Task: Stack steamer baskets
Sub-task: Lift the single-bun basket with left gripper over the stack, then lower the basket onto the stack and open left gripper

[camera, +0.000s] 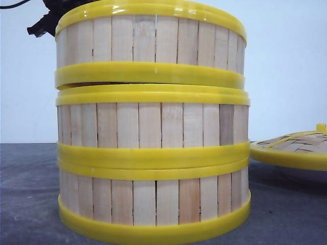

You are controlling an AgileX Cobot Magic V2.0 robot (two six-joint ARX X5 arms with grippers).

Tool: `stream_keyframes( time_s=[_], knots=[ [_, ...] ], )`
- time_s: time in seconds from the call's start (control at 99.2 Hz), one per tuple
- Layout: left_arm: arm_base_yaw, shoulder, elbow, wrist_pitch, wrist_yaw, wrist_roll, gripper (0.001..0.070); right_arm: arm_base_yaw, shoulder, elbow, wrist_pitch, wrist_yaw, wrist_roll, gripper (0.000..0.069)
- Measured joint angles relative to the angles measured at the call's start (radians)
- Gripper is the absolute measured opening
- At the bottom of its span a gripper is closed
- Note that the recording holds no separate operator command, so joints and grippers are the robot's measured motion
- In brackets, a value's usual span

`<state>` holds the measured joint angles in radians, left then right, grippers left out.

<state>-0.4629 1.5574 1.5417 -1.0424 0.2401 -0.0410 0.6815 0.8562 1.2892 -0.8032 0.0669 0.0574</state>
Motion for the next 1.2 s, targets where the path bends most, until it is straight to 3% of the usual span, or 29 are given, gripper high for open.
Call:
stream_keyframes(
  time_s=[0.726,1.2],
  knots=[
    [-0.022,0.010,-0.002,0.000,0.000,0.001,0.0032,0.000,0.000,0.000,0.000,0.016,0.000,0.0394],
    [-0.018,0.014,-0.005,-0.012,-0.028,0.001,0.0032,0.000,0.000,0.000,0.000,0.016,0.000,0.0394]
  ],
)
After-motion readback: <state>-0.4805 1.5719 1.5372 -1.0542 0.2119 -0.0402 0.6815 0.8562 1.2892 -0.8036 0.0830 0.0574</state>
